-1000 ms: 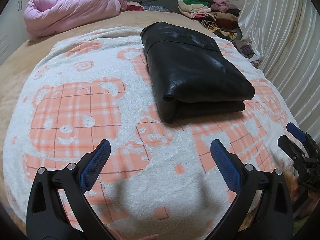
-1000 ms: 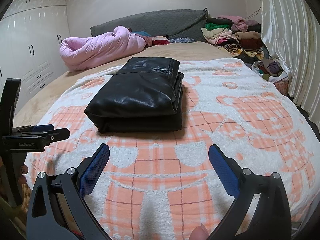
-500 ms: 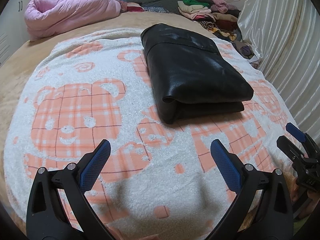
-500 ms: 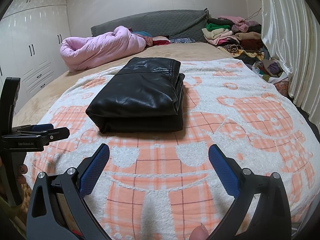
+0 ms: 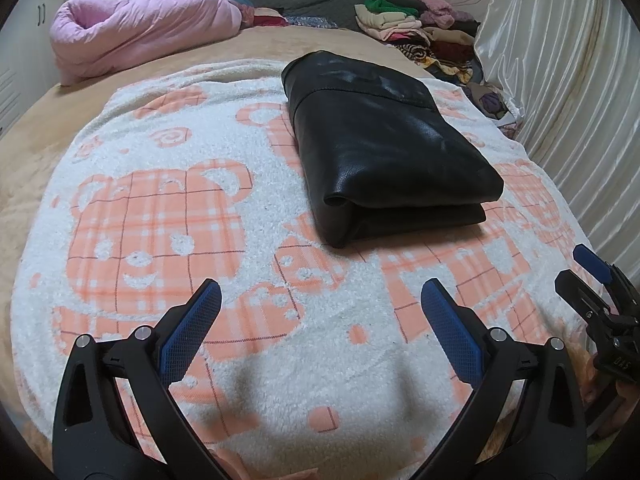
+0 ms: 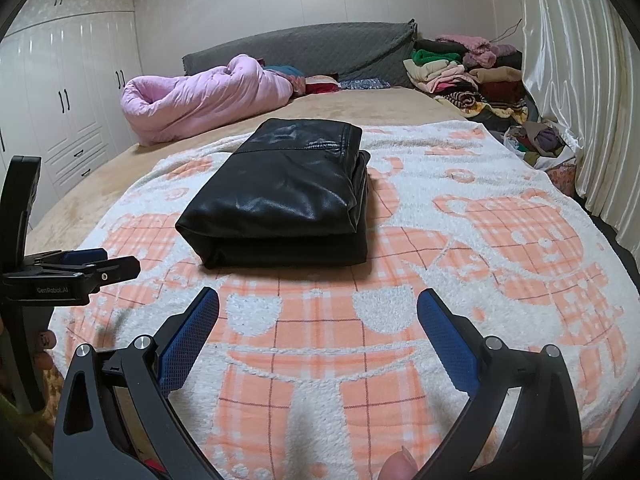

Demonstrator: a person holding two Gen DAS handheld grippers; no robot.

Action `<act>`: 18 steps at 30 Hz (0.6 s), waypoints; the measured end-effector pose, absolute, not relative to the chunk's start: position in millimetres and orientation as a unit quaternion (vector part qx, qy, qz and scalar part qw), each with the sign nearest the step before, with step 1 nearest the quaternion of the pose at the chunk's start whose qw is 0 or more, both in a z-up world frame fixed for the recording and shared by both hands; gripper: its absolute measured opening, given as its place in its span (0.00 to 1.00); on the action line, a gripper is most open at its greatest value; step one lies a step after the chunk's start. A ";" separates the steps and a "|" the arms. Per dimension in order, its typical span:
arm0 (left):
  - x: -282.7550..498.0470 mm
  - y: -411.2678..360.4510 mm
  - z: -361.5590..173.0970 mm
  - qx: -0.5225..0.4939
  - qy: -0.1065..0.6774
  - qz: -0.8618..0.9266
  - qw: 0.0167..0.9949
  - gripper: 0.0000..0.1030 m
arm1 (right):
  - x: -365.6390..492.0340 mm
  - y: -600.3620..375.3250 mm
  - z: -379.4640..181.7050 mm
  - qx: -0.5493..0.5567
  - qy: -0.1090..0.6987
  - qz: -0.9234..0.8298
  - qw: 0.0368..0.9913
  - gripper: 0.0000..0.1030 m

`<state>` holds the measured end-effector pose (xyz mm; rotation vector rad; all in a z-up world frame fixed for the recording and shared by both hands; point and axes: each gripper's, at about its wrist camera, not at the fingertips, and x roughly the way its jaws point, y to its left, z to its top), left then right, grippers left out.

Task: Fold large clothes

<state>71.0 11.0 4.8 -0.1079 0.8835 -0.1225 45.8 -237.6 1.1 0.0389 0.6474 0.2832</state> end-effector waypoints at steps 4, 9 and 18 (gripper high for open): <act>70.3 10.8 5.5 -0.050 0.426 -0.062 0.901 0.91 | 43.6 -238.2 3.4 0.020 0.316 0.136 0.939 0.96; 66.7 8.1 8.2 -0.044 0.424 -0.061 0.902 0.91 | 39.7 -241.0 6.3 0.022 0.313 0.131 0.940 0.96; 92.7 79.3 5.2 -0.088 0.436 -0.007 0.896 0.91 | 26.4 -376.9 11.2 0.124 0.290 -0.030 0.949 0.96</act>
